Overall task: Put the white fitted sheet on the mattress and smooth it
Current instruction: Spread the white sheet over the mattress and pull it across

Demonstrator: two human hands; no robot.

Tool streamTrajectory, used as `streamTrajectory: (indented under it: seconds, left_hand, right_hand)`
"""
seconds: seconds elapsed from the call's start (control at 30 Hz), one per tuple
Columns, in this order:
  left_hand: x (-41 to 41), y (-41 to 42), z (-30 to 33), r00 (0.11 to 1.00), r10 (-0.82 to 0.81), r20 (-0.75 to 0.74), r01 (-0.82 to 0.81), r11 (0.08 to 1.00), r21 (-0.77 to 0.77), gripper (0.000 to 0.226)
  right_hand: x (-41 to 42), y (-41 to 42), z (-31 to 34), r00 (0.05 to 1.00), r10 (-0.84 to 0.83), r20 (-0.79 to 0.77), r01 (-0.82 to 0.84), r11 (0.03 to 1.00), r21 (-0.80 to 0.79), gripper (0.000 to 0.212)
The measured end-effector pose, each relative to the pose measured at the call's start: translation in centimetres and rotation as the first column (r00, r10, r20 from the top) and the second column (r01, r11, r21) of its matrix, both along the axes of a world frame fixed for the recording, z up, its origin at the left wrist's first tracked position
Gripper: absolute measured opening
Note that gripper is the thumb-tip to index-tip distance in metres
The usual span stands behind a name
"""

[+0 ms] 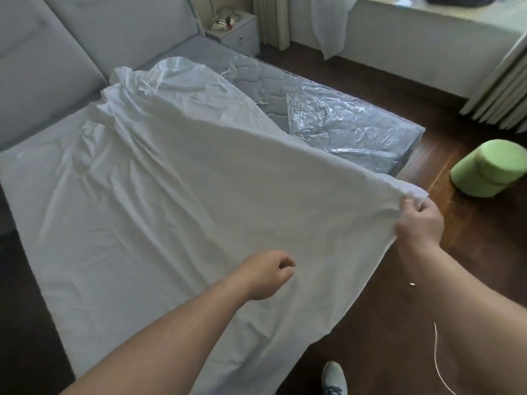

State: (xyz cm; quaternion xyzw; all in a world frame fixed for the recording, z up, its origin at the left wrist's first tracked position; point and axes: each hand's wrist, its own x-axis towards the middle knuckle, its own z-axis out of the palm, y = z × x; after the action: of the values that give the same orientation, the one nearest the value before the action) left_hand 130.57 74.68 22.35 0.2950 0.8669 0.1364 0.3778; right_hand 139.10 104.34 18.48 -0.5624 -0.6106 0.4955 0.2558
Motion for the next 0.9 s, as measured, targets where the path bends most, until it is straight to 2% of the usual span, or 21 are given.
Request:
streamTrajectory:
  seconds: [0.07,0.13,0.23,0.3,0.37,0.53,0.73,0.9]
  left_hand:
    - [-0.5,-0.6,0.1,1.000,-0.009,-0.011,0.009,1.000,-0.015,0.035]
    - [-0.8,-1.4,-0.2,1.000,-0.013,-0.010,0.013,1.000,-0.027,0.035]
    - [-0.8,-2.1,-0.6,0.999,-0.036,0.023,0.036,0.999,-0.027,0.033]
    - [-0.9,-1.8,-0.8,0.997,-0.066,0.027,0.067,0.998,-0.022,0.026]
    - [-1.1,-0.7,-0.6,0.997,-0.076,-0.002,0.076,0.997,-0.019,0.029]
    - [-1.6,5.1,0.4,0.994,-0.107,-0.036,0.108,0.994,0.005,0.033]
    - [-2.4,16.1,0.5,0.995,-0.080,-0.059,0.081,0.997,0.005,0.032]
    - [-2.4,26.1,-0.2,0.999,0.010,-0.044,-0.013,0.999,-0.053,0.033]
  right_hand:
    - [2.2,0.7,-1.9,0.982,0.037,0.187,-0.009,0.989,-0.147,0.035]
    - [4.7,0.7,-3.7,0.953,0.073,0.293,0.035,0.937,-0.347,0.032]
    - [7.3,-1.4,-5.6,0.960,0.043,0.277,0.103,0.867,-0.488,0.014]
    - [8.1,-3.1,-6.1,0.979,0.014,0.205,0.088,0.872,-0.481,0.013]
    - [8.1,-4.3,-5.7,0.990,0.032,0.139,0.040,0.873,-0.487,0.015]
    - [7.7,-1.8,-4.4,0.998,0.049,0.049,-0.017,0.859,-0.511,0.013]
    - [5.5,8.5,-4.0,0.991,0.130,-0.020,-0.124,0.877,-0.465,0.014]
    - [4.0,19.6,-4.6,0.970,0.242,-0.037,-0.228,0.835,-0.501,0.016]
